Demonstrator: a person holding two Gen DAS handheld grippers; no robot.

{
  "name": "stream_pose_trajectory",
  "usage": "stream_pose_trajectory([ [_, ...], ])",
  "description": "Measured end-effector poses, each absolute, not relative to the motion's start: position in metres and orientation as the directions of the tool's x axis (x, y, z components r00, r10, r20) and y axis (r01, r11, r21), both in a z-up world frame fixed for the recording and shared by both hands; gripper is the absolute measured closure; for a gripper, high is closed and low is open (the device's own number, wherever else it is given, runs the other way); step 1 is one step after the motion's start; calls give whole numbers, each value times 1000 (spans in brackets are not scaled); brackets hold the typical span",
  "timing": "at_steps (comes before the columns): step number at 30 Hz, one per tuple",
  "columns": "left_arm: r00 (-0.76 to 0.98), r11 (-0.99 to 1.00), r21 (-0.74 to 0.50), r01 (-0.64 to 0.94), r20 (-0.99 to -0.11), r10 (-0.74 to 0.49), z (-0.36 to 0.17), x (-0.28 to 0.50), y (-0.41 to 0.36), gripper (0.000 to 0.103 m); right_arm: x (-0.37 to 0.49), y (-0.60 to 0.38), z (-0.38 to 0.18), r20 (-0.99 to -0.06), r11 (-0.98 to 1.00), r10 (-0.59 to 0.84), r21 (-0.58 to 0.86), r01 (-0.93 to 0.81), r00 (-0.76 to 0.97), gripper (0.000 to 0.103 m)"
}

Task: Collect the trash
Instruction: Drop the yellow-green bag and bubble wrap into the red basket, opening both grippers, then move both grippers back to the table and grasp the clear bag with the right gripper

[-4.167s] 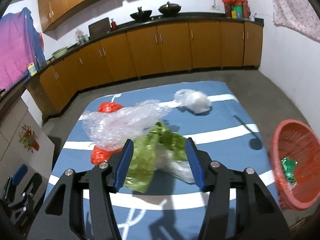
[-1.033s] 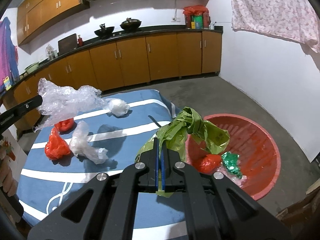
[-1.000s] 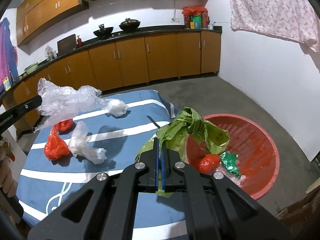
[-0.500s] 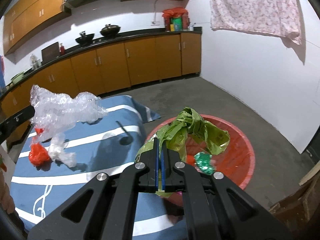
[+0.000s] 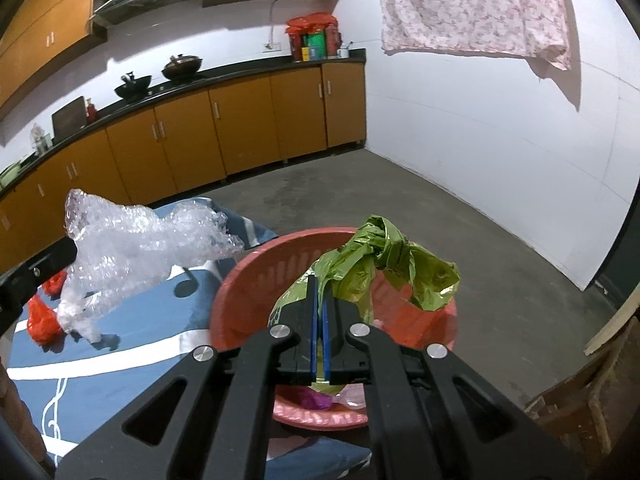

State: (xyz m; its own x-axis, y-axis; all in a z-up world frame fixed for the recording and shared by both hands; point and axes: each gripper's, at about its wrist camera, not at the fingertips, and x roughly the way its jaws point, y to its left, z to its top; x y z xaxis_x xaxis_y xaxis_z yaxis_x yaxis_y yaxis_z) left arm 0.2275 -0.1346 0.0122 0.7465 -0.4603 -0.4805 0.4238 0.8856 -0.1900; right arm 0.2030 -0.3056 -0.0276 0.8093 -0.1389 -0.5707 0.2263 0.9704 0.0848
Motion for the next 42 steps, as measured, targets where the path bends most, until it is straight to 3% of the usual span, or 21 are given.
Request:
stream_pose_trajectory([
  [20,674,845,-239,478,-517,-528,-24,253,-193,100,225,-337,-34,-566,962,-151,105,252,811,101],
  [23,661,846,-243,475,-537,-525,-31,258,-196,96,225,-337,-39,-574,963,-124,126,237,809,100],
  [24,658,848,-245,470,-543,-522,-34,259,-194,90,226,-338,-40,-578,963,-122,127,236,807,98],
  [25,657,850,-247,465,-548,-518,-36,261,-193,84,227,-338,-42,-583,964,-118,128,234,804,96],
  [27,662,859,-248,447,-554,-505,-40,262,-187,67,225,-340,-45,-587,963,-114,134,235,802,74],
  [31,679,876,-258,408,-556,-480,-40,263,-167,58,215,-346,-46,-579,951,-134,154,270,804,53],
  [33,708,894,-245,375,-547,-447,-38,260,-153,44,206,-350,-46,-568,939,-165,160,305,806,31],
  [35,731,908,-228,351,-540,-418,-35,255,-142,35,201,-352,-45,-558,931,-183,165,325,809,21],
  [38,764,928,-204,311,-528,-371,-31,246,-121,22,194,-355,-45,-555,916,-194,193,352,809,11],
  [42,806,961,-141,238,-523,-276,-30,229,-89,9,195,-348,-46,-560,913,-193,199,356,806,7],
])
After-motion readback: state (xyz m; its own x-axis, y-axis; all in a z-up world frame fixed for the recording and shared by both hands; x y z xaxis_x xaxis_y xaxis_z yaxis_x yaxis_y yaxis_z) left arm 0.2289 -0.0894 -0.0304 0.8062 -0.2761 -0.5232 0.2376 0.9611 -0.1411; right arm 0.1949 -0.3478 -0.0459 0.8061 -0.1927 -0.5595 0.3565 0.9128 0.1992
